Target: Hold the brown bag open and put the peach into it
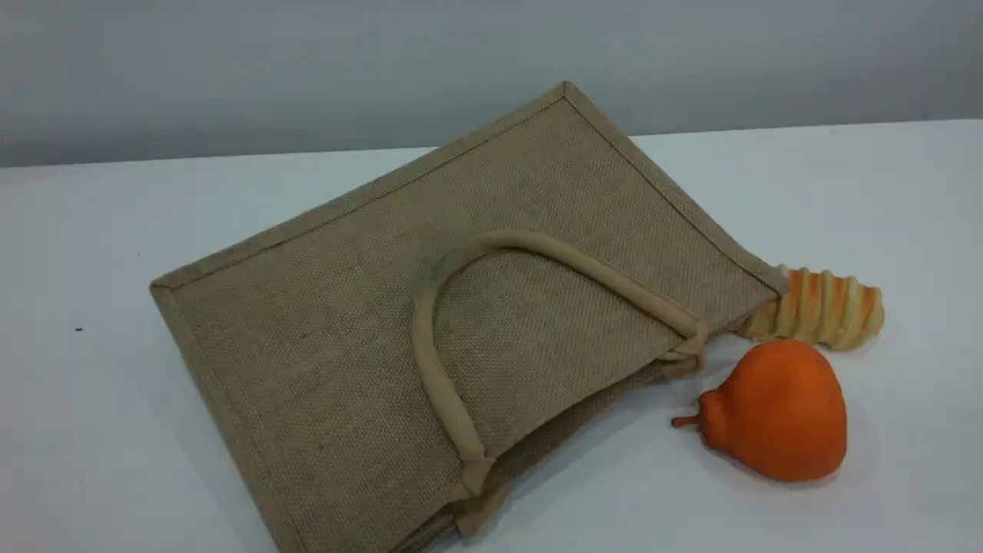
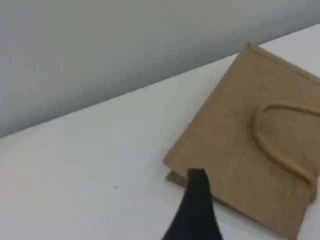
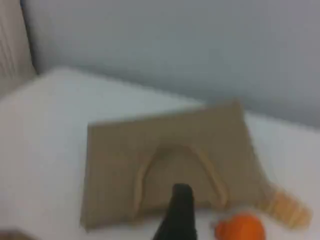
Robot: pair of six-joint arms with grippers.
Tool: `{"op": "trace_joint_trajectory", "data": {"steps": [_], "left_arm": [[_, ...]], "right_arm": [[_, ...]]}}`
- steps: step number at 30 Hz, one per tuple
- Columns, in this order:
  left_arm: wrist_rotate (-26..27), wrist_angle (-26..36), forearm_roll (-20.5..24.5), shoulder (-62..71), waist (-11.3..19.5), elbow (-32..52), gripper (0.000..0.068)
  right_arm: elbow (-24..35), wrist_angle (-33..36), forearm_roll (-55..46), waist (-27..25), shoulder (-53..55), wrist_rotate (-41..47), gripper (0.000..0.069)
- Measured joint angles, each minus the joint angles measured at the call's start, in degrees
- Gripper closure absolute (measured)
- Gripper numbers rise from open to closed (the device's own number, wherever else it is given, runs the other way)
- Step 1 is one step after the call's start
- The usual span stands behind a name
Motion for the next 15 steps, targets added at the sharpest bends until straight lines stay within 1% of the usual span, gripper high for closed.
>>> {"op": "trace_joint_trajectory", "data": {"steps": [2, 5, 8, 11, 13, 15], "left_arm": [[-0.62, 0.0, 0.0, -4.28, 0.0, 4.34, 0.0134], [-2.41, -0.34, 0.0, -9.8, 0.0, 11.13, 0.0134], [-2.36, -2.44, 0.0, -12.54, 0.0, 17.66, 0.0134], [-2.58, -4.23, 0.05, -12.69, 0.0, 23.58, 0.0134], [-3.13, -5.28, 0.05, -12.64, 0.0, 25.7, 0.0134], [-3.32, -7.06, 0.05, -12.64, 0.0, 26.14, 0.0134]], "right_arm": [[2.68, 0.13, -0.94, 0.0, 0.0, 0.0, 0.0104], [7.12, -1.92, -1.25, 0.0, 0.0, -0.12, 0.0104], [11.79, -2.9, -1.96, 0.0, 0.0, -0.69, 0.0104], [15.24, -3.23, -5.79, 0.0, 0.05, -0.64, 0.0104], [16.67, -3.46, -8.72, 0.0, 0.05, -0.43, 0.0104], [17.22, -3.64, -11.21, 0.0, 0.05, 0.39, 0.0104]]}}
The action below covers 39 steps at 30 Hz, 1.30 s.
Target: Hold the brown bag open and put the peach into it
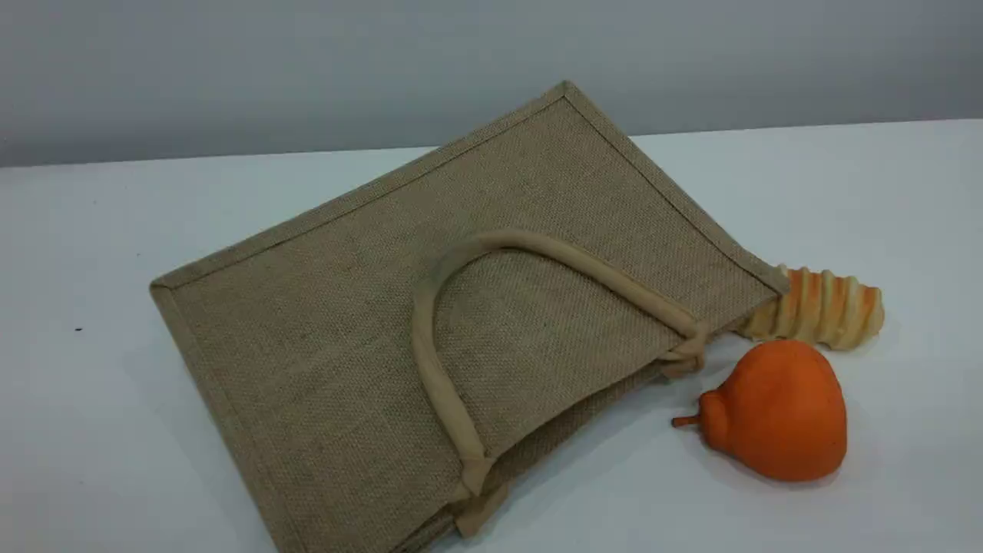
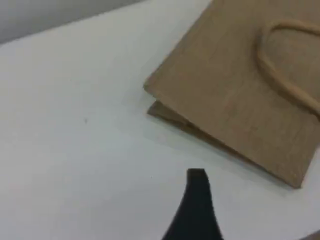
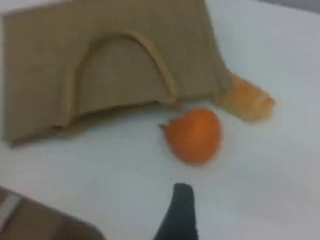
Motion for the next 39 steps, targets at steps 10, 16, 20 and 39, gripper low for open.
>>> {"op": "trace_joint_trajectory", "data": {"steps": [10, 16, 20, 39], "left_arm": [[-2.04, -1.87, 2.13, 0.0, 0.0, 1.4, 0.0134], [-6.76, -1.6, 4.74, 0.0, 0.0, 1.51, 0.0134], [-9.11, -1.21, 4.74, 0.0, 0.0, 1.51, 0.0134], [-9.05, -1.21, 4.51, -0.08, 0.0, 1.51, 0.0134]], "right_arm": [[0.85, -2.24, -3.04, 0.0, 0.0, 0.0, 0.0106], [0.85, -2.19, -3.04, 0.0, 0.0, 0.0, 0.0106], [0.85, -2.19, -3.1, 0.0, 0.0, 0.05, 0.0106], [0.8, -2.19, -3.1, 0.0, 0.0, 0.19, 0.0106]]}}
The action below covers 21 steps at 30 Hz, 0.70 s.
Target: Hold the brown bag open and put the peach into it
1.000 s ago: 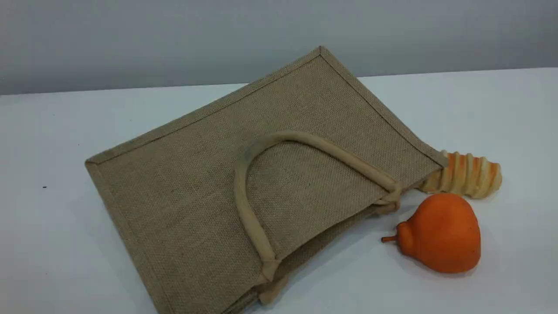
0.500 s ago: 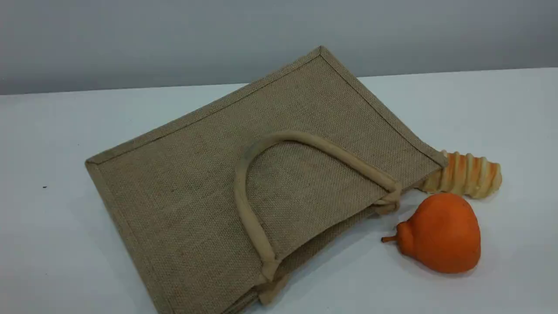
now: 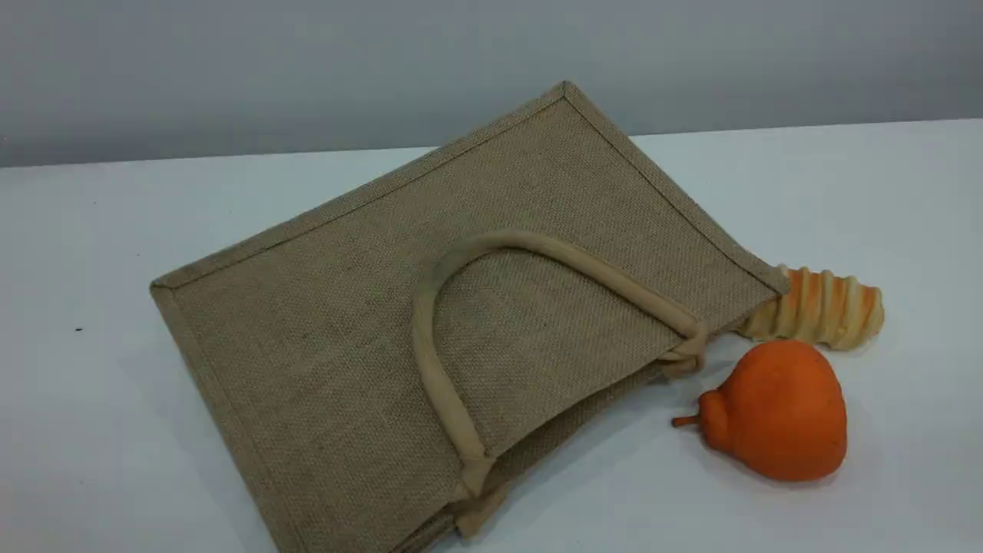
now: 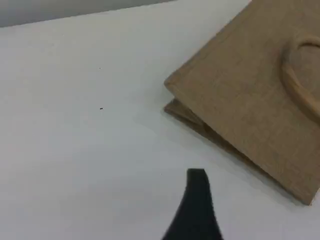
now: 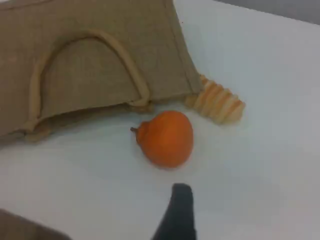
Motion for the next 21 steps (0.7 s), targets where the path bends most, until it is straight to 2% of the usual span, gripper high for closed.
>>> {"op": "trace_joint_trajectory", "data": {"steps": [3, 6, 16, 21], "left_arm": [[0.0, 0.06, 0.0, -0.9, 0.06, 0.0, 0.0134], [0.11, 0.01, -0.11, -0.87, 1.78, 0.0, 0.0134], [0.24, 0.01, -0.11, -0.87, 12.67, 0.0, 0.0134], [0.24, 0.01, -0.11, -0.87, 15.89, 0.0, 0.0134]], "right_arm": [[0.0, 0.0, 0.05, 0.0, 0.0, 0.0, 0.0106], [0.0, 0.0, 0.05, 0.0, 0.0, -0.05, 0.0106], [0.0, 0.0, 0.21, -0.86, -6.48, 0.0, 0.0106], [0.0, 0.0, 0.27, -0.86, -6.98, 0.0, 0.0106]]}}
